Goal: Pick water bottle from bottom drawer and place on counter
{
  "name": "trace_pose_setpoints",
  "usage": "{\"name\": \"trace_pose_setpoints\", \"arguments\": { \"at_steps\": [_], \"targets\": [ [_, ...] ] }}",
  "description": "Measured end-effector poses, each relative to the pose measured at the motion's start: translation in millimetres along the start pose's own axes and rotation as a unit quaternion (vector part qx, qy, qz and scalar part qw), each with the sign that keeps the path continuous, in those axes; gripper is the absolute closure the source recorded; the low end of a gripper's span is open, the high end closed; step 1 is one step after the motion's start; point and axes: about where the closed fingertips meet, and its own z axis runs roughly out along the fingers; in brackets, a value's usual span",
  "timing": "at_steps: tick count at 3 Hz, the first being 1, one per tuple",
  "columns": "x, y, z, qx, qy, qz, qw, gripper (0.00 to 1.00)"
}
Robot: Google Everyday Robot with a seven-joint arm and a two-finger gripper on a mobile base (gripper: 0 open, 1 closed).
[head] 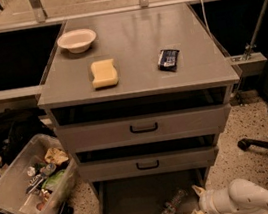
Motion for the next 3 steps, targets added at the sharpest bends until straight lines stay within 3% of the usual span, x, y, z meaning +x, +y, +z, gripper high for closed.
{"name": "trace_pose_setpoints", "arguments": {
  "at_steps": [1,3],
  "targets": [
    [10.8,1.5,30.1,-0.020,-0.005,0.010,0.9997,0.00],
    [19.4,3.2,60.1,-0.038,-0.028,0.023,0.9986,0.00]
  ]
}}
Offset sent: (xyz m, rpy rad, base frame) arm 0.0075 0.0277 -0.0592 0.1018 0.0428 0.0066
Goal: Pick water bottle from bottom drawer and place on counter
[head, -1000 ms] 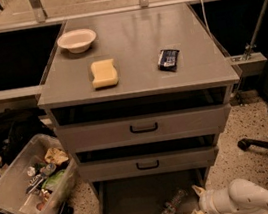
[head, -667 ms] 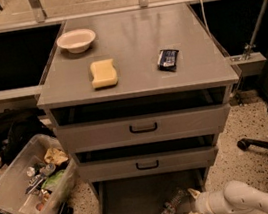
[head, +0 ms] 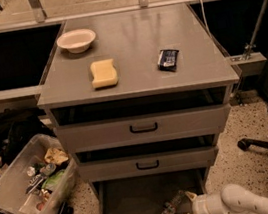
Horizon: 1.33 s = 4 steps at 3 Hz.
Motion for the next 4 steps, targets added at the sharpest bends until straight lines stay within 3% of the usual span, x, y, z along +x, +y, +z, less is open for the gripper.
{"name": "trace_pose_setpoints", "arguments": {
  "at_steps": [1,2,3,4],
  "targets": [
    [0.2,0.0,0.6,0.000,0.000,0.000,1.0000,0.00],
    [-9.5,-19.9,10.1,0.040,-0.006,0.009,0.9992,0.00],
    [-9.5,-19.9,10.2,0.040,-0.006,0.009,0.9992,0.00],
    [-6.2,-34.4,32.2,0.039,-0.005,0.002,0.9992,0.00]
  ]
}}
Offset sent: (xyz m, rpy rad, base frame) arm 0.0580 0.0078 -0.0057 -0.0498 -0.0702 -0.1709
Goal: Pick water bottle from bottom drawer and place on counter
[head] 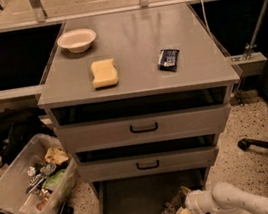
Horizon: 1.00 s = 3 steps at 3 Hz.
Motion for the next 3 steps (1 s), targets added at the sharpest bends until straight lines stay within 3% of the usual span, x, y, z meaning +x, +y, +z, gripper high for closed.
{"name": "trace_pose_setpoints", "arguments": {
  "at_steps": [1,2,3],
  "targets": [
    [5.5,-21.7,35.3,0.011,0.003,0.001,0.9999,0.00],
    [5.5,-21.7,35.4,0.010,0.003,0.001,0.9999,0.00],
    [6.0,-21.8,37.0,-0.020,0.009,-0.012,0.9997,0.00]
  ]
}}
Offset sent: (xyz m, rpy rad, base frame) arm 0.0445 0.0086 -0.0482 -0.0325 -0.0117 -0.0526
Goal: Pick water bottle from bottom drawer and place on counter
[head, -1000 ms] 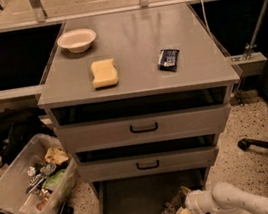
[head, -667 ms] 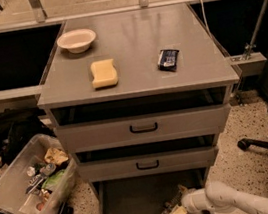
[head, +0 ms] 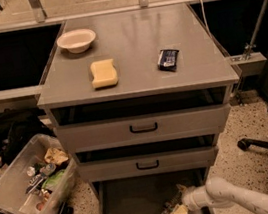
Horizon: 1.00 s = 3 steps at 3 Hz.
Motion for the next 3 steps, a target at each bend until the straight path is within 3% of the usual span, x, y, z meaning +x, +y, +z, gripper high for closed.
{"name": "trace_pose_setpoints", "arguments": {
  "at_steps": [1,2,3],
  "targets": [
    [-3.1,0.5,5.6,-0.076,0.053,-0.119,0.9886,0.00],
    [-2.4,26.5,8.4,-0.133,0.059,-0.148,0.9782,0.00],
    [-2.4,26.5,8.4,-0.133,0.059,-0.148,0.9782,0.00]
  ]
}}
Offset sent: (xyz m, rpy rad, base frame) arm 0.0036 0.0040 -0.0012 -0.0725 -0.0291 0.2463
